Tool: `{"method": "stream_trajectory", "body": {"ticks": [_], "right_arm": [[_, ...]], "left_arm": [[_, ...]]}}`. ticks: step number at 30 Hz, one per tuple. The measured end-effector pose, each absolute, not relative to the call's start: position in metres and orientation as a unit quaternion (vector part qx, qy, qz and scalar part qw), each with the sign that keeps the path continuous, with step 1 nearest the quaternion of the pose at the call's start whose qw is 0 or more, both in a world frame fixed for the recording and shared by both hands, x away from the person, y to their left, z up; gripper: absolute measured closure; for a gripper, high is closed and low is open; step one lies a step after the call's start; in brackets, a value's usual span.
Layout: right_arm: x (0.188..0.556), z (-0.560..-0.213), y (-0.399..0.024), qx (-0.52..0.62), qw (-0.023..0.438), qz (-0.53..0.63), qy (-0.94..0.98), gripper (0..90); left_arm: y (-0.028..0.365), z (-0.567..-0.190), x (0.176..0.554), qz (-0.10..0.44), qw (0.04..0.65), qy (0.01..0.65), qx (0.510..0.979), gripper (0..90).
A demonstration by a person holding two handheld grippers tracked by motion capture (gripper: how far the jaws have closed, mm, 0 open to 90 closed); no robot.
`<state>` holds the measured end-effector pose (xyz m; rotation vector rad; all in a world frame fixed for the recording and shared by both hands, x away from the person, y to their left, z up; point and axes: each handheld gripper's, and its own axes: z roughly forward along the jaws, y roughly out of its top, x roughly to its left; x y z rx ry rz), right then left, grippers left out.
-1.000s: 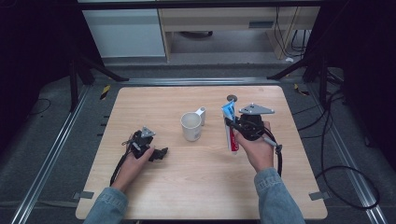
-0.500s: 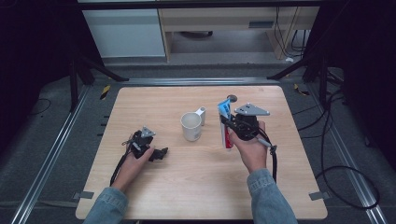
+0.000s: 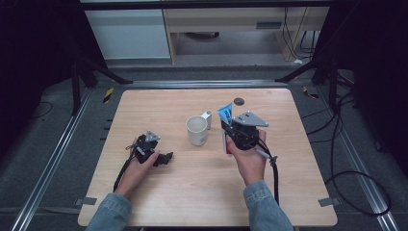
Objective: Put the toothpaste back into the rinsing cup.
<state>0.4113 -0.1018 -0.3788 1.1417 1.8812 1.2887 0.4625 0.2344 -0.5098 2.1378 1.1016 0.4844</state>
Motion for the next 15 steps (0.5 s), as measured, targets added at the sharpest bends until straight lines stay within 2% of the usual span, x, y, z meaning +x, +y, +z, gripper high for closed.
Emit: {"method": "stream_trajectory", "body": {"ticks": [5,15], "right_arm": [[0.403,-0.377,-0.090,0.423,0.304,0.486,0.702,74.2],[0.401,-0.378,-0.068,0.412,0.299,0.498,0.702,74.1]], "left_arm": [[0.234,-0.510,0.463,0.186,0.337,0.423,0.820,0.0],[0.234,-0.510,0.463,0.187,0.339,0.423,0.819,0.0]]}}
